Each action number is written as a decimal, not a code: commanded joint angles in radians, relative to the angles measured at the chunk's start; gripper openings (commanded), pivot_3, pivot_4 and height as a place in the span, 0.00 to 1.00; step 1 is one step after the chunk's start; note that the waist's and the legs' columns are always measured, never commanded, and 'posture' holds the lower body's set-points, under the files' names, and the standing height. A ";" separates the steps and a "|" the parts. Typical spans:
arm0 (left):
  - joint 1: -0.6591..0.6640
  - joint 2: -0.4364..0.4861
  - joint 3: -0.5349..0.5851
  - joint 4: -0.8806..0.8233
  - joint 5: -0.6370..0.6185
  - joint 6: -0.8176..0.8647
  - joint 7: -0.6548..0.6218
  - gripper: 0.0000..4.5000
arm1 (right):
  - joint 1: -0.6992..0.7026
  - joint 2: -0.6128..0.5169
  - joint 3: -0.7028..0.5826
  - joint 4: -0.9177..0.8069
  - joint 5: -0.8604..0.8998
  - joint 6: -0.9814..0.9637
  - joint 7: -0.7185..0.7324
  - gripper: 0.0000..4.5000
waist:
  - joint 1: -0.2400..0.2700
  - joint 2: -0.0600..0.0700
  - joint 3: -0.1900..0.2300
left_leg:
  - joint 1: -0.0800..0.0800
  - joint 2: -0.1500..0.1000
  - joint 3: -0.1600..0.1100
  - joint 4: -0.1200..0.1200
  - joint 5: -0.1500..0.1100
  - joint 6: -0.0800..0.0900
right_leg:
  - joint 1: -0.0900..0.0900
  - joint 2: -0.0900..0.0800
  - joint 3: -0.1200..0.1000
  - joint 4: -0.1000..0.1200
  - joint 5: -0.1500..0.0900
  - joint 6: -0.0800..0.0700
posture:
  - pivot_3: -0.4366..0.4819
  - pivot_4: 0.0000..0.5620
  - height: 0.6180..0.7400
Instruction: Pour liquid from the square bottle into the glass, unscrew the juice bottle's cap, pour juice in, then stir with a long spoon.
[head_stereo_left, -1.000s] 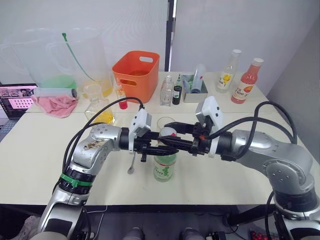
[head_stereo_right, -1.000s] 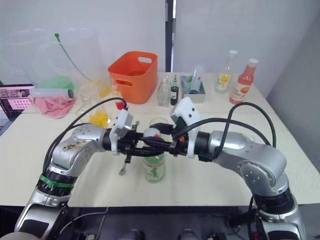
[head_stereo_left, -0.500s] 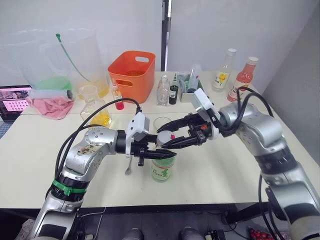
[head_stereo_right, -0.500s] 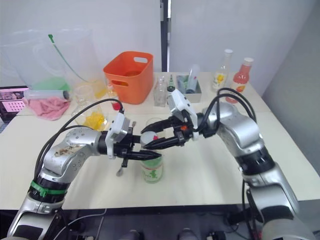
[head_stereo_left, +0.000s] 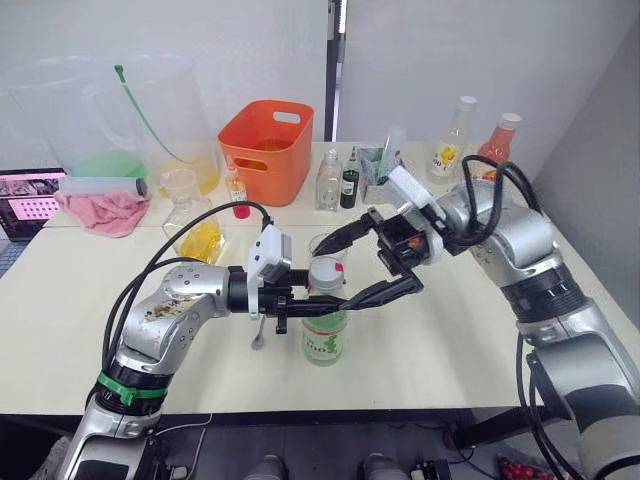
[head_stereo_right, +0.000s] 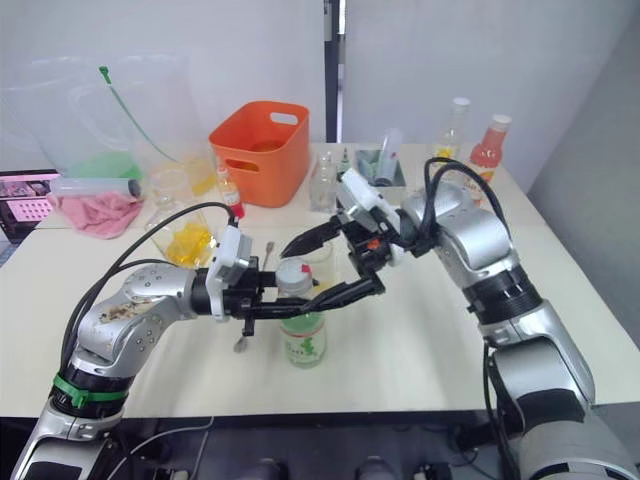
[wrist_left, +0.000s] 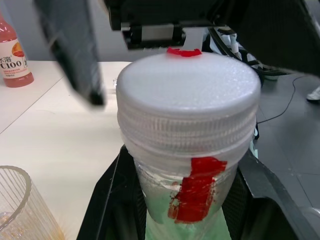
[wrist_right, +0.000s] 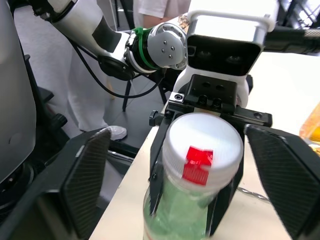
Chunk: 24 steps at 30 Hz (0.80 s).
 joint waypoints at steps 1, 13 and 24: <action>0.001 -0.002 -0.013 0.015 0.005 -0.024 -0.013 0.32 | 0.127 -0.038 -0.183 -0.250 0.094 0.144 -0.218 0.99 | 0.005 0.000 0.000 | 0.000 0.000 0.000 0.000 0.000 0.000 | 0.000 0.000 0.000 0.000 0.000 0.000 | 0.48 0.27 1.00; -0.044 -0.102 -0.042 0.133 0.025 -0.065 -0.006 0.32 | 0.389 0.065 -0.372 -0.786 0.272 0.605 -1.027 0.99 | 0.030 0.001 -0.001 | -0.003 -0.001 0.001 0.002 0.001 -0.001 | -0.001 -0.001 0.001 0.000 0.000 0.000 | 0.48 0.27 1.00; -0.081 -0.112 -0.072 0.213 0.058 -0.132 -0.068 0.32 | 0.407 0.072 -0.365 -0.830 0.290 0.658 -1.158 0.94 | 0.029 0.001 -0.001 | -0.002 -0.002 0.001 0.002 0.001 -0.001 | 0.001 -0.001 0.000 -0.001 0.001 0.001 | 0.48 0.27 1.00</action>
